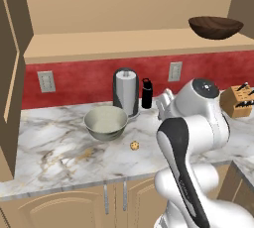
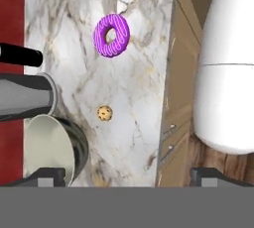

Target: Pick both bowls and place them on the counter. Then place the donut in one bowl and place the cookie dough ball in the other bowl.

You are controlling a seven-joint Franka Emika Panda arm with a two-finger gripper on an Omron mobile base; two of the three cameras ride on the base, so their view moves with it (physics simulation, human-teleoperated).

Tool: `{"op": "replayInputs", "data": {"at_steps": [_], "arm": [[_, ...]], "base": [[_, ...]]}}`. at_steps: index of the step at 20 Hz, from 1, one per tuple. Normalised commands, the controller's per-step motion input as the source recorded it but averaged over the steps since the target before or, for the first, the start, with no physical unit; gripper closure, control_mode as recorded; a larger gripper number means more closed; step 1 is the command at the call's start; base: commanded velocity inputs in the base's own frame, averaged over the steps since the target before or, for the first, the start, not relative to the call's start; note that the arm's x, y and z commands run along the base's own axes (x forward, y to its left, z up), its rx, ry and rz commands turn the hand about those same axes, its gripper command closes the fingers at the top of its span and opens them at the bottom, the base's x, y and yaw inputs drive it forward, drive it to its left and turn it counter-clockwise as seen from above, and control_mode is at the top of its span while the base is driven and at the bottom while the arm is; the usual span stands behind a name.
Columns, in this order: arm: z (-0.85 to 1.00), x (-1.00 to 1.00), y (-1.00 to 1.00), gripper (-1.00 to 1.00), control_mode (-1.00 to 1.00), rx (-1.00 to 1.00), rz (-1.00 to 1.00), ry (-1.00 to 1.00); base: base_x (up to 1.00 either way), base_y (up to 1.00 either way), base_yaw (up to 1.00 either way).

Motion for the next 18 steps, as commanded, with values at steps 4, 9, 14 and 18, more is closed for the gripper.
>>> {"op": "replayInputs", "data": {"at_steps": [4, 9, 14, 18], "arm": [[0.41, -0.51, -0.26, -1.00, -1.00, -0.04, -0.04, -0.08], [0.42, -0.47, -0.28, -1.00, -1.00, -0.03, -0.02, -0.13], [0.47, -0.38, -0.29, -1.00, -1.00, -0.03, -0.03, -0.17], [0.45, -0.20, -0.30, -1.00, -1.00, -0.02, -0.13, -0.05]], "base": [[0.00, 0.00, 0.00], [0.00, 0.00, 0.00], [0.00, 0.00, 0.00], [0.00, 0.00, 0.00]]}}
